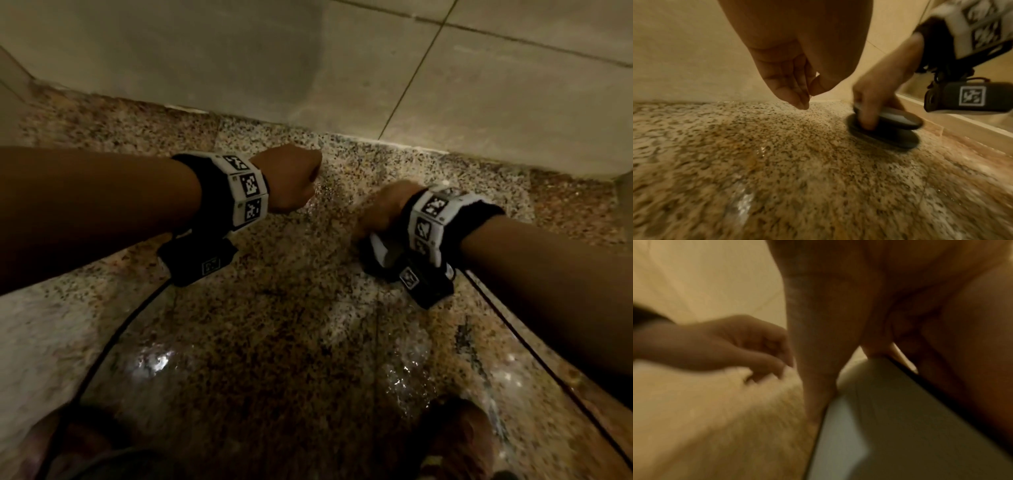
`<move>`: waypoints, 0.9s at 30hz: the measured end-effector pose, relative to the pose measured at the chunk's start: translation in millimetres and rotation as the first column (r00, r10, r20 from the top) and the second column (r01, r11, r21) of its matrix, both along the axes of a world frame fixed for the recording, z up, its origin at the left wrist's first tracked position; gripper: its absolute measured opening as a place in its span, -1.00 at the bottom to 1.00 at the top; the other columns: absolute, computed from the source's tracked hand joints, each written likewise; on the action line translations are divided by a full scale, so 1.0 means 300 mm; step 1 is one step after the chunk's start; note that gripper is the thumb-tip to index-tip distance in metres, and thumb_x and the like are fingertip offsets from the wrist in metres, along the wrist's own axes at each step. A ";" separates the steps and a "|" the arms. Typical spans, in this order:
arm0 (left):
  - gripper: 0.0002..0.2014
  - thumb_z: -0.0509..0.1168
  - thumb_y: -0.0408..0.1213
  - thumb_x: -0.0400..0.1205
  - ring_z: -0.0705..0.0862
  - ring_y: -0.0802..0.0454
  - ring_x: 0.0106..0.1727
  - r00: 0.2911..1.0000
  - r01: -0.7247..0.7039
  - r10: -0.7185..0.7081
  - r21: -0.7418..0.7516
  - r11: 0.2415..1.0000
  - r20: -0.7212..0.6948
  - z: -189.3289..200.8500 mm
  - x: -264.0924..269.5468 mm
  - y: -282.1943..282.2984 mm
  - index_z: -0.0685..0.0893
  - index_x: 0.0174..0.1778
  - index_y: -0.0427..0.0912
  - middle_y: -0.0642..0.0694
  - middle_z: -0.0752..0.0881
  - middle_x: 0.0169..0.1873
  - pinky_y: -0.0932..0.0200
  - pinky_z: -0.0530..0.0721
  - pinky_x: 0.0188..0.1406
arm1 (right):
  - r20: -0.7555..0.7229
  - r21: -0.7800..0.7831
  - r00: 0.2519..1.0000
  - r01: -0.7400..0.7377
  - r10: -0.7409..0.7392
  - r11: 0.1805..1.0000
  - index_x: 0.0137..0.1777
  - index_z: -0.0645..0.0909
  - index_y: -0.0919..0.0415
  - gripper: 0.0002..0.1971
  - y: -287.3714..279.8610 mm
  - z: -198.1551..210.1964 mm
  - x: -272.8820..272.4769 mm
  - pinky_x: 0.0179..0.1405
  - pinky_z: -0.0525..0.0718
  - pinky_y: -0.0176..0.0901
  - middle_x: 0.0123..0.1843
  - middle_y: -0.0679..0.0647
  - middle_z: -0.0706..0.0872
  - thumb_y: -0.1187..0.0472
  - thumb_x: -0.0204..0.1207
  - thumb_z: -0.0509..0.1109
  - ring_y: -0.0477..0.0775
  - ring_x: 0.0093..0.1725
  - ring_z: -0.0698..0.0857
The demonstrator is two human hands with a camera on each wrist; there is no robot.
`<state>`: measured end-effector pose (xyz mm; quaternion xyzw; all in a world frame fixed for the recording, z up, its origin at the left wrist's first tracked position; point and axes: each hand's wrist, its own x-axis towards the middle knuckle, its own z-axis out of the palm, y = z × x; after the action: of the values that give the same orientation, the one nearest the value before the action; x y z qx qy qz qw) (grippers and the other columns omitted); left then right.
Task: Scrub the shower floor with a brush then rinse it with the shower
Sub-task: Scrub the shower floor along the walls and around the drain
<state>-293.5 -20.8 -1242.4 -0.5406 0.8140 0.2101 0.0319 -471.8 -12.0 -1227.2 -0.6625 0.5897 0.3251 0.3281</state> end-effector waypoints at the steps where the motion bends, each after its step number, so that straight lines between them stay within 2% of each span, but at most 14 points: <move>1: -0.83 0.18 -0.31 0.63 0.60 -0.25 -0.03 1.000 0.000 0.000 0.001 1.000 0.000 -0.002 0.006 0.000 0.55 0.08 -0.27 -0.29 0.65 -0.03 -0.07 0.58 -0.06 | 0.014 0.110 0.998 -0.055 0.054 0.992 0.33 0.63 0.27 -0.59 0.029 -0.004 -0.014 0.03 0.59 -0.16 0.34 0.17 0.65 0.01 0.61 0.37 0.25 0.27 0.63; 3: -0.84 0.18 -0.30 0.62 0.61 -0.25 -0.03 1.000 0.008 -0.008 0.001 1.000 0.000 -0.007 0.013 0.000 0.56 0.06 -0.27 -0.30 0.66 -0.03 -0.10 0.60 -0.03 | 0.052 0.169 0.993 -0.117 0.110 0.979 0.29 0.67 0.25 -0.60 0.092 -0.044 0.018 -0.21 0.56 -0.29 0.24 0.04 0.69 -0.02 0.60 0.39 0.12 0.07 0.62; 6: -0.85 0.19 -0.29 0.62 0.61 -0.25 -0.03 1.000 0.004 -0.004 -0.002 1.000 0.003 -0.012 0.011 0.001 0.56 0.05 -0.24 -0.28 0.66 -0.02 -0.12 0.61 -0.02 | 0.117 -0.059 0.988 -0.099 0.105 0.993 0.10 0.72 0.09 -0.41 0.167 -0.120 0.195 -0.19 0.50 -0.18 -0.05 0.04 0.69 -0.39 0.32 0.48 0.06 -0.13 0.56; 8: -0.84 0.19 -0.28 0.63 0.61 -0.25 -0.02 1.000 0.001 -0.001 0.001 1.000 0.008 -0.007 0.004 0.001 0.56 0.07 -0.24 -0.28 0.66 -0.01 -0.09 0.61 -0.04 | 0.206 -0.087 0.978 0.033 -0.014 0.996 -0.05 0.63 -0.01 -0.49 0.202 -0.186 0.322 -0.23 0.46 -0.09 -0.14 0.11 0.52 -0.43 0.29 0.47 0.11 -0.07 0.57; 10: -0.83 0.18 -0.28 0.64 0.61 -0.25 -0.03 1.000 0.012 -0.012 -0.008 1.000 0.004 0.011 -0.005 -0.005 0.55 0.08 -0.26 -0.29 0.66 -0.02 -0.09 0.61 -0.06 | 0.291 -0.062 0.952 0.123 -0.100 0.990 -0.29 0.30 -0.04 -0.46 0.215 -0.218 0.400 -0.32 0.39 -0.02 -0.18 0.19 0.36 -0.46 0.32 0.42 0.21 0.02 0.60; 11: -0.83 0.17 -0.28 0.65 0.62 -0.25 -0.05 1.000 0.017 -0.017 -0.019 1.000 0.000 0.022 -0.003 -0.011 0.55 0.08 -0.26 -0.29 0.66 -0.03 -0.11 0.62 -0.05 | 0.319 -0.071 0.944 0.113 -0.085 0.991 -0.31 0.31 -0.03 -0.47 0.203 -0.208 0.404 -0.30 0.44 -0.03 -0.16 0.21 0.41 -0.45 0.36 0.38 0.21 0.04 0.61; 13: -0.83 0.16 -0.26 0.66 0.62 -0.26 -0.07 1.000 0.014 -0.015 -0.059 0.998 -0.009 0.048 0.011 -0.027 0.55 0.07 -0.27 -0.30 0.66 -0.04 -0.14 0.63 -0.06 | 0.298 -0.156 0.955 0.065 -0.016 0.986 0.01 0.65 0.00 -0.59 0.133 -0.155 0.353 -0.10 0.57 -0.07 0.04 0.17 0.64 -0.34 0.51 0.33 0.17 0.12 0.65; 14: -0.82 0.18 -0.25 0.65 0.62 -0.27 -0.07 1.000 -0.004 0.002 -0.078 0.997 -0.017 0.059 0.031 -0.034 0.55 0.07 -0.27 -0.30 0.66 -0.04 -0.14 0.63 -0.07 | 0.239 -0.233 0.971 0.040 0.017 0.972 0.18 0.68 0.03 -0.56 0.079 -0.121 0.312 -0.04 0.56 -0.09 0.11 0.12 0.66 -0.29 0.55 0.31 0.18 0.17 0.66; 16: -0.83 0.19 -0.27 0.64 0.61 -0.27 -0.08 0.999 -0.036 0.035 -0.094 0.995 -0.020 0.069 0.074 -0.040 0.55 0.07 -0.27 -0.31 0.66 -0.04 -0.11 0.62 -0.10 | 0.147 -0.389 0.989 0.051 0.007 0.920 0.21 0.67 0.10 -0.52 -0.049 -0.070 0.183 -0.05 0.53 -0.10 0.10 0.12 0.65 -0.27 0.57 0.28 0.21 0.14 0.66; 18: -0.85 0.17 -0.30 0.65 0.60 -0.26 -0.11 0.998 -0.056 0.057 -0.083 0.995 0.006 0.061 0.118 -0.029 0.55 0.04 -0.29 -0.32 0.65 -0.07 -0.07 0.59 -0.14 | 0.126 -0.547 0.979 0.204 -0.161 0.812 0.25 0.56 0.25 -0.38 -0.155 -0.076 0.045 -0.14 0.52 -0.10 0.14 0.19 0.68 -0.30 0.47 0.35 0.28 0.06 0.65; 19: -0.85 0.16 -0.30 0.65 0.59 -0.25 -0.12 0.998 -0.060 0.062 -0.075 0.995 0.029 0.053 0.146 -0.019 0.55 0.03 -0.30 -0.32 0.65 -0.08 -0.05 0.57 -0.15 | 0.116 -0.570 0.965 0.259 -0.235 0.780 0.39 0.44 0.32 -0.24 -0.176 -0.099 0.011 -0.16 0.52 -0.10 0.20 0.24 0.67 -0.30 0.42 0.38 0.32 0.10 0.66; 22: -0.82 0.12 -0.26 0.69 0.57 -0.22 -0.16 0.994 -0.080 0.082 -0.024 0.996 0.073 0.026 0.210 0.009 0.53 0.03 -0.29 -0.31 0.64 -0.10 -0.05 0.59 -0.14 | 0.157 -0.530 0.931 0.362 -0.331 0.767 0.59 0.21 0.35 -0.09 -0.099 -0.146 0.055 -0.09 0.58 -0.07 0.31 0.28 0.62 -0.23 0.41 0.40 0.37 0.24 0.64; 24: -0.81 0.12 -0.24 0.69 0.58 -0.24 -0.15 0.992 -0.110 0.111 -0.009 0.994 0.063 0.014 0.238 0.011 0.53 0.04 -0.30 -0.32 0.64 -0.09 -0.06 0.60 -0.13 | 0.255 -0.516 0.939 0.333 -0.229 0.789 0.50 0.33 0.32 -0.20 0.000 -0.176 0.160 0.01 0.62 0.00 0.27 0.25 0.61 -0.22 0.42 0.36 0.40 0.24 0.64; 27: -0.80 0.17 -0.28 0.65 0.61 -0.28 -0.08 0.981 -0.193 0.194 -0.010 0.981 0.029 0.008 0.268 0.018 0.55 0.09 -0.32 -0.35 0.66 -0.05 -0.07 0.60 -0.11 | 0.354 -0.399 0.935 0.121 0.031 0.909 0.41 0.39 0.35 -0.34 0.136 -0.180 0.381 0.02 0.59 0.02 0.27 0.32 0.59 -0.17 0.53 0.34 0.41 0.21 0.63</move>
<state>-213.0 -15.5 -1240.0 -0.6204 0.7577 0.2012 0.0217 -357.4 28.7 -1281.3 -0.7504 0.5919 0.0608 0.2877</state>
